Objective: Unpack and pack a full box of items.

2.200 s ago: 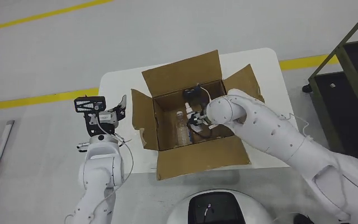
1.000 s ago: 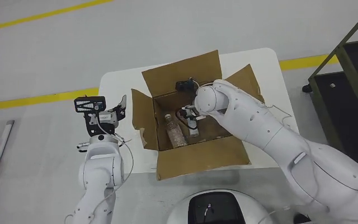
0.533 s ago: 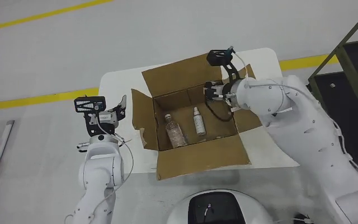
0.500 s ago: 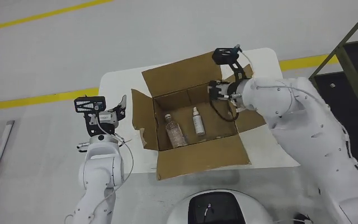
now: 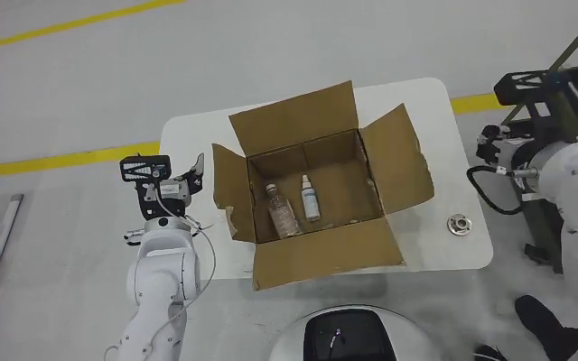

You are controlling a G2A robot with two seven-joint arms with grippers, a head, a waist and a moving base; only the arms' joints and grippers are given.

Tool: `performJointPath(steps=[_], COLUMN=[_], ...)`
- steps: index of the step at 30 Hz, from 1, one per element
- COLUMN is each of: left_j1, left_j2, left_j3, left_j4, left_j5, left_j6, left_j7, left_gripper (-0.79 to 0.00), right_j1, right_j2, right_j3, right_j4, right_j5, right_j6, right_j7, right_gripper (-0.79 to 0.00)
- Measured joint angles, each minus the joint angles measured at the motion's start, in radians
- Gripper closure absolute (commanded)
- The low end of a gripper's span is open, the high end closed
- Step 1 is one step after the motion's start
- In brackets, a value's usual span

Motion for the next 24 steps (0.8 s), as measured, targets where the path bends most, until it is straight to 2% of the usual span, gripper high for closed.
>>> performJointPath(steps=[6, 10, 11, 12, 14, 15, 16, 17, 18, 24], left_j1=[0.0, 0.0, 0.0, 0.0, 0.0, 0.0, 0.0, 0.0, 0.0, 0.0], left_j2=[0.0, 0.0, 0.0, 0.0, 0.0, 0.0, 0.0, 0.0, 0.0, 0.0], left_j3=[0.0, 0.0, 0.0, 0.0, 0.0, 0.0, 0.0, 0.0, 0.0, 0.0], left_j4=[0.0, 0.0, 0.0, 0.0, 0.0, 0.0, 0.0, 0.0, 0.0, 0.0], left_j5=[0.0, 0.0, 0.0, 0.0, 0.0, 0.0, 0.0, 0.0, 0.0, 0.0], left_j6=[0.0, 0.0, 0.0, 0.0, 0.0, 0.0, 0.0, 0.0, 0.0, 0.0], left_j7=[0.0, 0.0, 0.0, 0.0, 0.0, 0.0, 0.0, 0.0, 0.0, 0.0], left_gripper=[-0.785, -0.785, -0.785, -0.785, -0.785, -0.785, -0.785, -0.785, -0.785, -0.785], right_j1=[-0.167, -0.217, -0.221, -0.222, -0.217, -0.211, -0.206, -0.199, -0.188, -0.167], right_j2=[0.033, 0.054, 0.059, 0.065, 0.074, 0.081, 0.086, 0.092, 0.099, 0.108], right_j3=[0.032, 0.005, -0.004, -0.017, -0.041, -0.061, -0.077, -0.095, -0.117, -0.153], right_j4=[0.051, 0.107, 0.12, 0.137, 0.159, 0.175, 0.186, 0.194, 0.199, 0.202], right_j5=[0.024, 0.042, 0.053, 0.057, 0.071, 0.081, 0.077, 0.06, 0.033, 0.053], right_j6=[-0.012, -0.011, -0.009, -0.008, -0.004, -0.005, -0.01, -0.016, -0.013, 0.005], right_j7=[-0.003, -0.003, -0.003, -0.003, -0.003, -0.003, -0.003, -0.003, -0.003, -0.003], right_gripper=[0.0, -0.009, -0.169, -0.188, -0.36, -0.36, -0.317, -0.329, -0.785, -0.785])
